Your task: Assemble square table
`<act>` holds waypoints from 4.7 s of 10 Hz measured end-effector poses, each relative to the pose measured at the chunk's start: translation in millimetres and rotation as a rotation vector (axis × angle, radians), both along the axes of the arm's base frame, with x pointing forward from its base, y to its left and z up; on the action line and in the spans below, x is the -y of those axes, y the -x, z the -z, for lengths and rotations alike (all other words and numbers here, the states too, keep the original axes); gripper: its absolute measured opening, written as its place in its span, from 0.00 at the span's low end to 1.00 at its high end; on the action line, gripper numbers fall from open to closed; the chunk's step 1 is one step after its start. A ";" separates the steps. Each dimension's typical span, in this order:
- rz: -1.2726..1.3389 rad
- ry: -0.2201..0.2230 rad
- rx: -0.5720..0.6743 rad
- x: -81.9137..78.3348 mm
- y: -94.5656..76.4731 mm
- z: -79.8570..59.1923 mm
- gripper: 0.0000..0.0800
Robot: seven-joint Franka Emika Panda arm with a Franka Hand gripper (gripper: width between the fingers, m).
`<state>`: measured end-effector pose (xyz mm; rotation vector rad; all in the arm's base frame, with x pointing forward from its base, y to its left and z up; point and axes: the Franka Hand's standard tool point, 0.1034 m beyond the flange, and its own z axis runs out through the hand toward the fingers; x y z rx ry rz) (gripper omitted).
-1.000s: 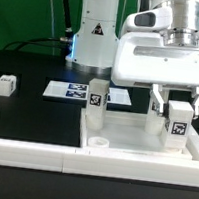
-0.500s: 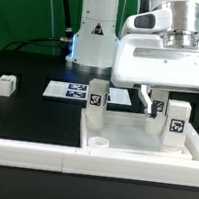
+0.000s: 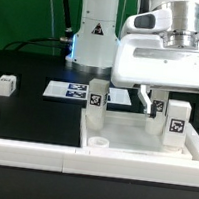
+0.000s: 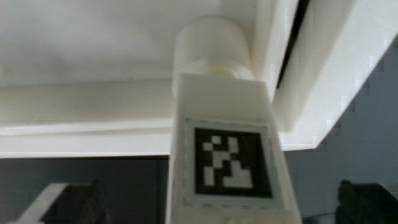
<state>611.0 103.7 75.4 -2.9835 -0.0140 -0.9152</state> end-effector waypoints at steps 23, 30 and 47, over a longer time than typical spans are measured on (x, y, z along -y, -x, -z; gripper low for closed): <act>0.579 -0.257 -0.617 5.4 -7.9 -0.7 0.36; 1.491 -0.701 -0.501 -6.3 -14.5 1.7 0.36; 0.485 -0.228 -0.566 -15.9 -20.9 -1.7 0.44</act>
Offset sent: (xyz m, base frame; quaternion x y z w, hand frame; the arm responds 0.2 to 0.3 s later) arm 0.0047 -0.0198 0.0138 -0.0483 -0.0694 0.0497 0.9952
